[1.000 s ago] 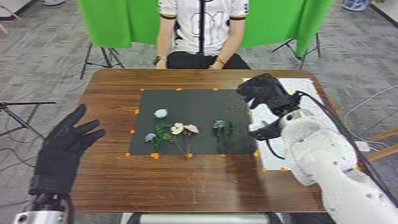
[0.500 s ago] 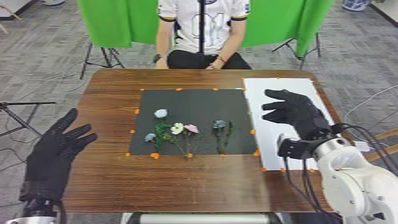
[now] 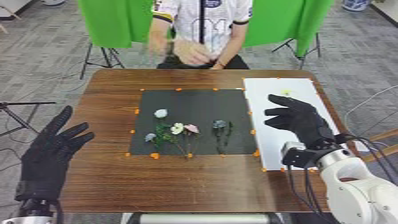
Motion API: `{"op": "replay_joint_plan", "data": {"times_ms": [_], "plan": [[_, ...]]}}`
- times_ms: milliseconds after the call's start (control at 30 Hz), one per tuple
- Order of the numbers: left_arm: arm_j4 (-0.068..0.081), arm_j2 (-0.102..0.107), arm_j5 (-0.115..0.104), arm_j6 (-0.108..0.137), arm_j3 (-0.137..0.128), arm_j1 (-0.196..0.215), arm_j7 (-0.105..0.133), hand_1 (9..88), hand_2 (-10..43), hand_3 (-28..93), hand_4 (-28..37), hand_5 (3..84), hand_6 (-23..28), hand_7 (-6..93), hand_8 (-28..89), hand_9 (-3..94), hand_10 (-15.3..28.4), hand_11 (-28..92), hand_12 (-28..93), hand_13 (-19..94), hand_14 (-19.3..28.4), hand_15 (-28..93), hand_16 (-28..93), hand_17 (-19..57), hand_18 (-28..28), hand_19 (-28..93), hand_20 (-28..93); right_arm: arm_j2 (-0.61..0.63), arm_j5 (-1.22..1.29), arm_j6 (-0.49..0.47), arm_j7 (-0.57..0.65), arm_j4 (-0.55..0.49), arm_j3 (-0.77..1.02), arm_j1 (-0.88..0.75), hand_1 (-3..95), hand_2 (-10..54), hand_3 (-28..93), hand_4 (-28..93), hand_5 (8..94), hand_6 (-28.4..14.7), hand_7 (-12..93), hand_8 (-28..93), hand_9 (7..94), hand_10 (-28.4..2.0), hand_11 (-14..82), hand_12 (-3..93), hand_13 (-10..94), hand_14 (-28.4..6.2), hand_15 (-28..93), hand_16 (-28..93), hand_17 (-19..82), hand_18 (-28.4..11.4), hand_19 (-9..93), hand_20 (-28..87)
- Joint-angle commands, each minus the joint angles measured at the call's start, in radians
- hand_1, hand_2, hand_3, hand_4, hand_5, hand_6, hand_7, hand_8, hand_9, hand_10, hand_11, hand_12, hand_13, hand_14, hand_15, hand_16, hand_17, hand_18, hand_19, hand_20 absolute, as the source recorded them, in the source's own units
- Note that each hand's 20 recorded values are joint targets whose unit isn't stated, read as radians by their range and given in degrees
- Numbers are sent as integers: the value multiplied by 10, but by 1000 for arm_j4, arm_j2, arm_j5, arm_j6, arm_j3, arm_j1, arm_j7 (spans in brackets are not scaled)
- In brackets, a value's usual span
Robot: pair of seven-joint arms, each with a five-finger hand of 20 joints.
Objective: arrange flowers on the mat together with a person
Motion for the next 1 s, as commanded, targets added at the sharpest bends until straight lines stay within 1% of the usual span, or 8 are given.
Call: {"op": "replay_joint_plan", "data": {"times_ms": [33,67,233,400,500,867,900,1000], "plan": [[8,7,7,7,6,11,7,114,64,738,-283,276,25,144,-105,311,179,220,128,220,263,500,-69,-112,246,455,175,-2,36,-5,-50,7,-9,-21,213,70,773,-234,490,-30,117,-102,514,-200,189,153,433,-198,542,93,81,-256,586,100],[8,14,1,16,11,11,14,116,59,752,-283,280,27,145,-106,314,179,223,129,223,263,501,-69,-109,244,456,176,-5,34,-13,-50,9,-8,-20,213,69,776,-234,491,-30,118,-102,514,-200,189,153,433,-197,543,93,81,-255,585,102],[9,14,6,16,19,2,16,122,58,778,-283,285,30,150,-108,322,183,228,127,228,264,509,-69,-106,241,461,181,-5,46,-23,-50,10,-5,-21,213,70,778,-237,491,-30,118,-104,515,-199,190,152,434,-198,545,93,81,-254,582,109],[5,13,4,16,23,-1,0,127,55,771,-283,286,31,152,-109,323,182,231,127,230,265,515,-71,-104,240,466,185,-26,114,-39,-14,10,13,-24,215,70,779,-238,492,-29,119,-104,518,-199,192,151,435,-198,548,92,83,-252,581,116],[3,23,-4,31,29,5,13,127,53,771,-283,288,33,153,-110,324,184,234,126,231,266,519,-72,-102,239,468,187,-30,109,-50,-12,12,19,-28,215,71,779,-238,493,-30,118,-105,519,-200,194,151,435,-198,551,92,83,-251,582,120],[1,24,-10,33,33,0,11,134,53,768,-283,290,35,153,-111,326,185,238,124,233,267,526,-78,-97,237,477,196,-35,103,-49,-8,9,20,-33,214,73,780,-237,494,-31,117,-104,521,-202,193,151,436,-199,555,90,85,-250,584,125],[-1,28,-14,39,35,6,20,136,54,766,-283,290,35,154,-111,326,185,239,124,233,267,527,-78,-97,237,477,196,-35,94,-52,-8,12,16,-27,214,73,780,-237,494,-31,117,-104,521,-202,193,151,436,-199,556,89,85,-250,585,126],[-1,30,-15,38,35,0,9,137,53,767,-283,291,35,155,-111,326,185,240,123,234,267,528,-80,-97,237,477,197,-38,99,-51,-8,9,20,-31,214,73,781,-237,494,-30,117,-104,521,-202,193,151,436,-198,557,89,85,-249,584,126]]}}
